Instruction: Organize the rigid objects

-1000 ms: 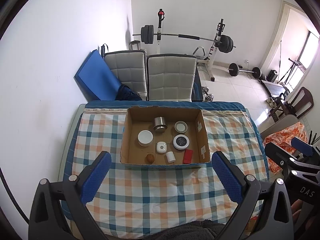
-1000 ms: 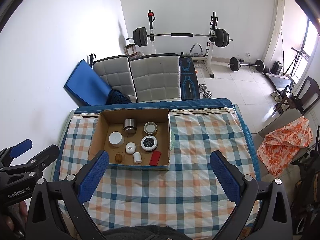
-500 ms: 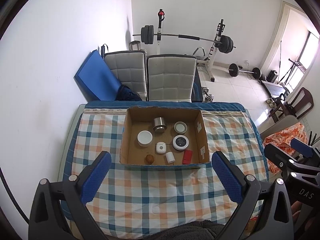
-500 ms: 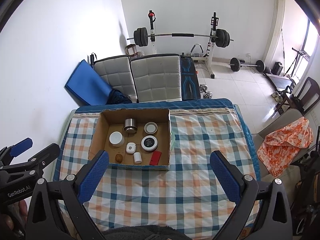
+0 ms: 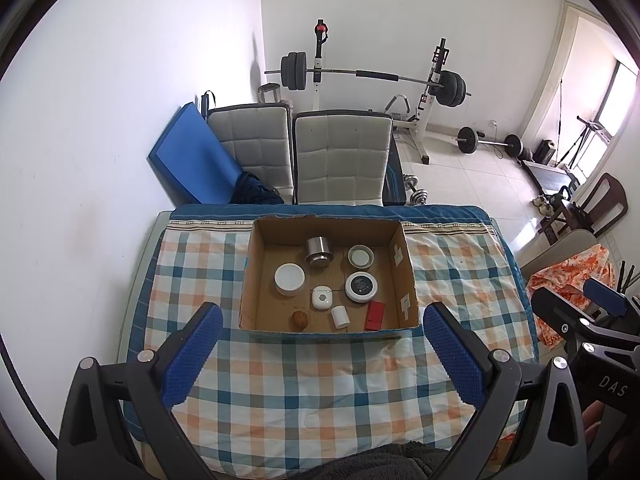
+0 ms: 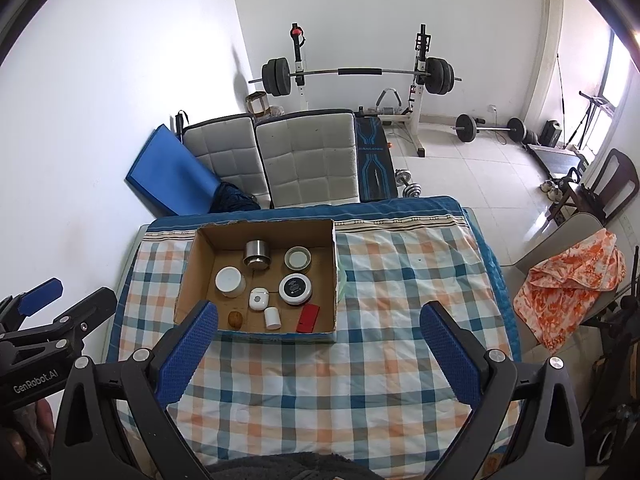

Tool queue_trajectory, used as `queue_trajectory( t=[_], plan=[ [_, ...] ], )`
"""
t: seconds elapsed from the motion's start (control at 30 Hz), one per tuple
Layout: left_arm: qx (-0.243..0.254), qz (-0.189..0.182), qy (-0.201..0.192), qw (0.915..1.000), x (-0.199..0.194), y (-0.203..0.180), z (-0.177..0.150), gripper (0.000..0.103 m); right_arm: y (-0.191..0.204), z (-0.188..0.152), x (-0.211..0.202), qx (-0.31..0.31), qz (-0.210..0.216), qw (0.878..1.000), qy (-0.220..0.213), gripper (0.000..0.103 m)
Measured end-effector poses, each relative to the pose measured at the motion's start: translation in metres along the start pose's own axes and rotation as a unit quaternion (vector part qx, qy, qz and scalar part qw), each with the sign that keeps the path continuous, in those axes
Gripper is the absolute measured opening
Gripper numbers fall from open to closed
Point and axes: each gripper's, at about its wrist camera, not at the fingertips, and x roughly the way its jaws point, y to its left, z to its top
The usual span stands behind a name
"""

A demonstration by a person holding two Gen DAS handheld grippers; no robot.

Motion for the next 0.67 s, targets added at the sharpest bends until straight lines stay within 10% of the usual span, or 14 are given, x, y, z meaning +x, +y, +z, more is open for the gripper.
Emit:
queue_trajectory(
  t=[0.67],
  plan=[
    [-0.007, 0.008, -0.009, 0.9999, -0.0018, 0.0008, 0.0033, 0.103, -0.0004, 0.0016, 0.0016, 0.004, -0.007, 1.000, -0.003, 0.103]
  ],
)
